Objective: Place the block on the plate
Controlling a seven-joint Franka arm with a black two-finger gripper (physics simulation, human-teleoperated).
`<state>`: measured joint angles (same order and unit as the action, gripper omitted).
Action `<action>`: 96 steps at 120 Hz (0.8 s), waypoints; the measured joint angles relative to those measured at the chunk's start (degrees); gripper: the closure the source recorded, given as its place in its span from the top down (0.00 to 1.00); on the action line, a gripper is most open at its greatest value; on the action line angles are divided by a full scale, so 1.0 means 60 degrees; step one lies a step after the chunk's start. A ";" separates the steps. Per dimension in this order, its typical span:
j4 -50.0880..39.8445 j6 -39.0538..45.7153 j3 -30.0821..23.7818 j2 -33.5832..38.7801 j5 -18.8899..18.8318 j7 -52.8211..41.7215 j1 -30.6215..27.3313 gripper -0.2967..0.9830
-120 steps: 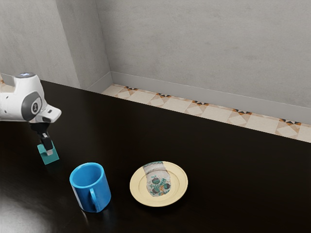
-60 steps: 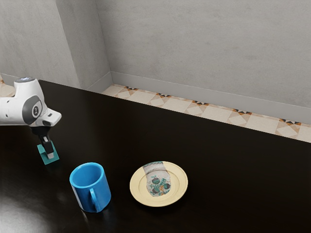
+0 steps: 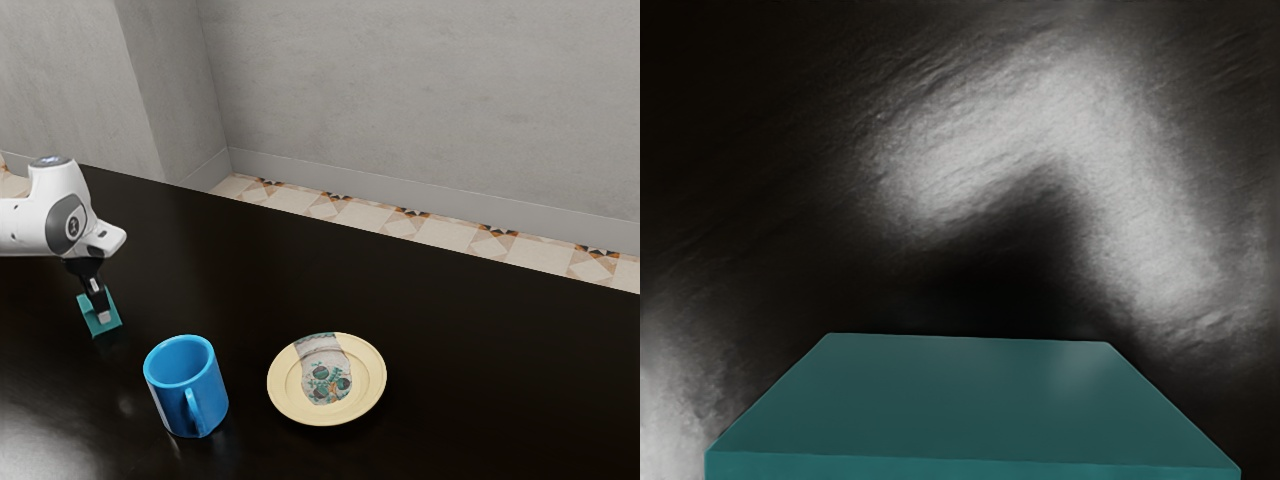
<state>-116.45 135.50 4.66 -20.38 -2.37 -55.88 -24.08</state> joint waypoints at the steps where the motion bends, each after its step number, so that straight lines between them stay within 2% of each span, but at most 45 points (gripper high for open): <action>1: -0.0001 0.0000 0.0000 0.0005 -0.0001 0.0000 0.0000 0.55; 24: -0.0013 0.0003 -0.0005 0.0250 -0.0015 -0.0005 0.0142 0.54; 96: 0.0019 -0.0057 -0.0260 0.0710 -0.0163 0.0242 0.1584 0.54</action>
<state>-116.34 135.16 3.10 -16.12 -3.35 -54.43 -14.58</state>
